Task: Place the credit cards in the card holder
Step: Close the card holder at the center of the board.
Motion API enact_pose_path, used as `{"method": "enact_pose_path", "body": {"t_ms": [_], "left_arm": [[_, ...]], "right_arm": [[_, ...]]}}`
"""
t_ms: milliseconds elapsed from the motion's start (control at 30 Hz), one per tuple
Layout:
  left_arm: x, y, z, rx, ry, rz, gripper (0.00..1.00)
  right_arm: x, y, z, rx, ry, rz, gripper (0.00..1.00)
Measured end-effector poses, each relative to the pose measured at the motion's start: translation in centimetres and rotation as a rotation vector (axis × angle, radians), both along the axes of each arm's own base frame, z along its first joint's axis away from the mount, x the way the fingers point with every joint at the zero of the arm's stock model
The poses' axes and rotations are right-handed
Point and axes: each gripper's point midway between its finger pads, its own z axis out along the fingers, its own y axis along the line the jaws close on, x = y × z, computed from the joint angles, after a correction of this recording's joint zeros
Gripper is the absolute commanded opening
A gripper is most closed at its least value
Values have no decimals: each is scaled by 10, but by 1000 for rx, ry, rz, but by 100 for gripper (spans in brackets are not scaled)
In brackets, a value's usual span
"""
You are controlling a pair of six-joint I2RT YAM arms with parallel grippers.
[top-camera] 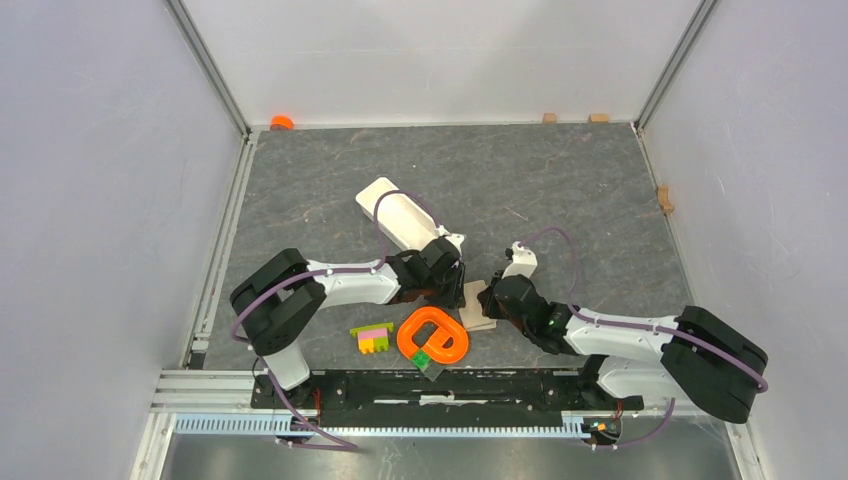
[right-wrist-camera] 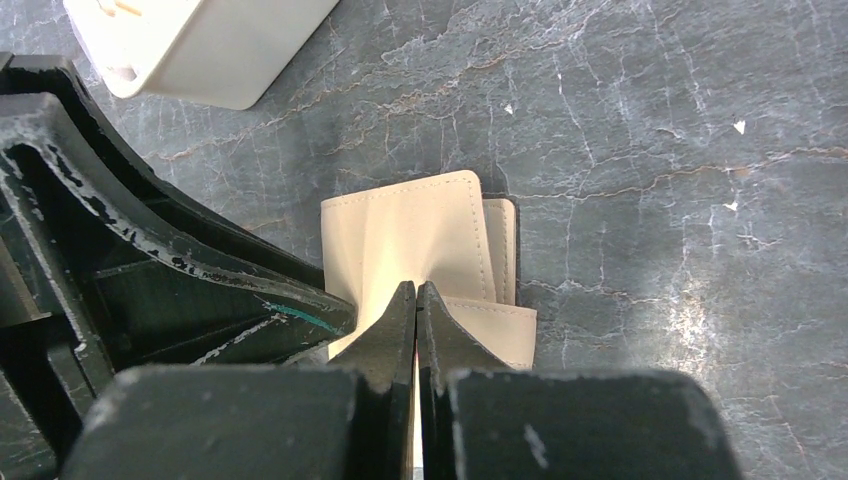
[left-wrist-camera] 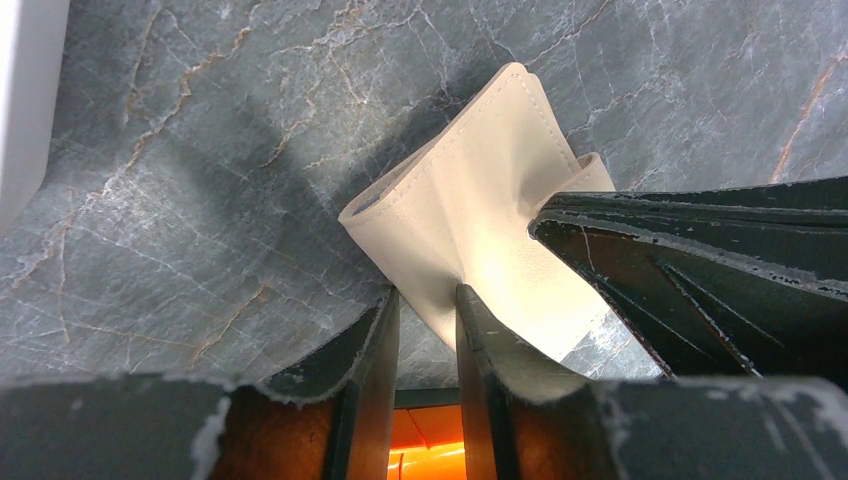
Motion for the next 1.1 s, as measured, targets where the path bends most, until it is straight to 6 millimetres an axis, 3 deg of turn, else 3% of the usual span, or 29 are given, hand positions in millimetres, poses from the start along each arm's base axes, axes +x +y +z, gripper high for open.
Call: {"method": "enact_pose_path", "body": {"t_ms": [567,1100], "left_arm": [[0,0,0,0,0,0,34],[0,-1,0,-1,-1,0,33]], "right_arm": [[-5,6,1,31,10,10,0],[1,-1,4,-23,-41,-6,0]]}}
